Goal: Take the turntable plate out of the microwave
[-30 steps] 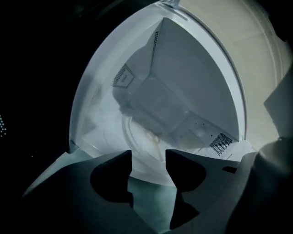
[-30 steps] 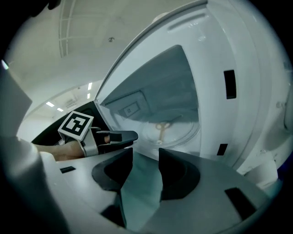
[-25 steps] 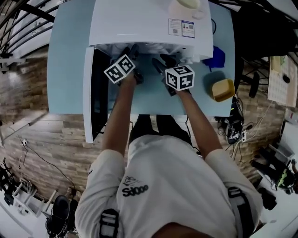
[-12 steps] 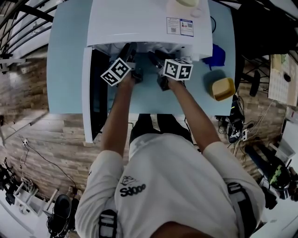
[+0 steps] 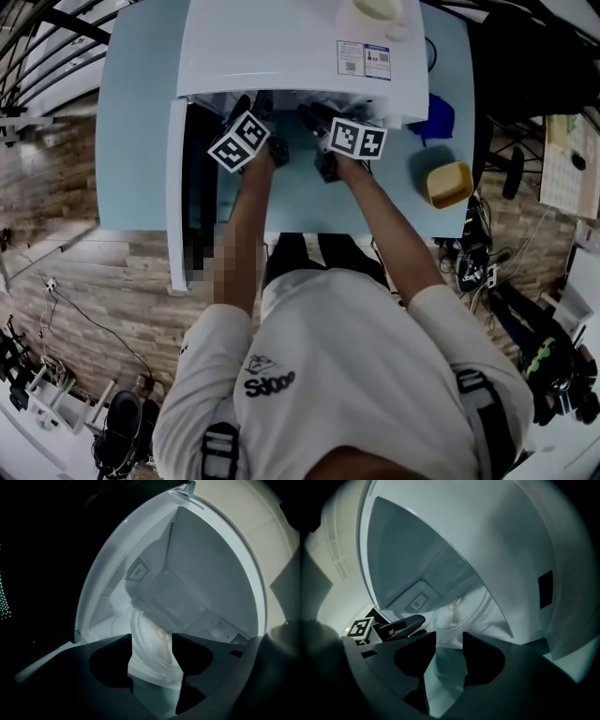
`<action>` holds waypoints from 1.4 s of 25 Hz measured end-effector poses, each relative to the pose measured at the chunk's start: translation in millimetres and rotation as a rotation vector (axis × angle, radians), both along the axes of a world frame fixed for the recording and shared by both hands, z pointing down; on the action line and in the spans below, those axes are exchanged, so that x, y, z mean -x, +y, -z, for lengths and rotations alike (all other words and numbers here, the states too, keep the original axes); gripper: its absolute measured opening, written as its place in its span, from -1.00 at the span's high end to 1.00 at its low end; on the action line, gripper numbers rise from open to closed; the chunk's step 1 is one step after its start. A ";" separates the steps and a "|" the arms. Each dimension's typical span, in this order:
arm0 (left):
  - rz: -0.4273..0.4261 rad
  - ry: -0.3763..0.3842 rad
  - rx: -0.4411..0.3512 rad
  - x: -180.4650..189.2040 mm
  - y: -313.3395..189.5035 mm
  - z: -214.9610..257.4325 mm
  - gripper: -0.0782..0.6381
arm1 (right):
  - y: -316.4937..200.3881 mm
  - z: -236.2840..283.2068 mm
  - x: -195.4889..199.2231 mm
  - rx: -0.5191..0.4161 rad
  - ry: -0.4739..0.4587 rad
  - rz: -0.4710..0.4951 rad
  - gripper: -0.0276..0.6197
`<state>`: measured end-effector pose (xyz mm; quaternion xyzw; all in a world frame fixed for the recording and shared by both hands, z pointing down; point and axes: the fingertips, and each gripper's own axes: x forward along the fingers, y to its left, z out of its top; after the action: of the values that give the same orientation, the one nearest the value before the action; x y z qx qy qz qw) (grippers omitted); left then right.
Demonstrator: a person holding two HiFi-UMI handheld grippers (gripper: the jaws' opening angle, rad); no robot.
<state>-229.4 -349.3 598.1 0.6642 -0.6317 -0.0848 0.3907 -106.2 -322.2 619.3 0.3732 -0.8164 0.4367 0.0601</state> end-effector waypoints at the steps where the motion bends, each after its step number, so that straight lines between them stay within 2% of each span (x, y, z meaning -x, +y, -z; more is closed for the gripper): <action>1: 0.006 -0.007 0.016 2.0 0.3 -3.4 0.05 | -0.6 0.2 0.6 -0.003 -0.001 0.001 0.43; 4: -0.004 0.012 0.040 -2.1 -2.5 -8.9 0.01 | -1.9 0.8 1.7 -0.003 -0.007 0.003 0.43; 7: 0.014 0.087 0.037 -8.0 -9.1 -7.0 0.01 | -2.2 1.7 2.9 -0.003 -0.013 0.012 0.43; 9: 0.064 0.191 0.038 -6.9 -12.5 -4.9 0.01 | -2.6 1.8 2.9 -0.008 -0.018 0.016 0.43; 12: 0.145 0.410 0.031 -3.0 -14.7 -1.6 0.00 | -2.9 3.3 2.9 0.006 -0.048 0.009 0.43; 13: 0.162 0.463 0.022 -1.1 -14.6 -1.2 0.01 | -3.4 3.5 2.8 0.013 -0.063 0.003 0.43; 15: 0.175 0.521 0.008 1.4 -13.1 -1.6 0.01 | -4.5 3.6 3.0 0.028 -0.092 -0.015 0.43; 19: 0.153 0.581 -0.027 -2.6 -11.0 3.6 0.01 | -10.9 6.2 0.0 0.032 -0.144 -0.092 0.43; 23: 0.117 0.597 -0.054 -6.4 -10.8 10.7 0.01 | -17.1 10.2 -3.6 0.032 -0.213 -0.174 0.43; 30: 0.130 0.600 -0.082 -3.4 -9.1 16.6 0.04 | -17.2 8.0 -0.4 0.067 -0.229 -0.259 0.43; 35: 0.115 0.594 -0.104 -6.3 -6.0 22.3 0.04 | -18.9 13.3 2.7 0.089 -0.375 -0.326 0.43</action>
<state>-223.2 -355.3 575.8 0.5927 -0.5211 -0.3296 0.5182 -108.9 -341.1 606.0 0.4095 -0.7222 0.5376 -0.1474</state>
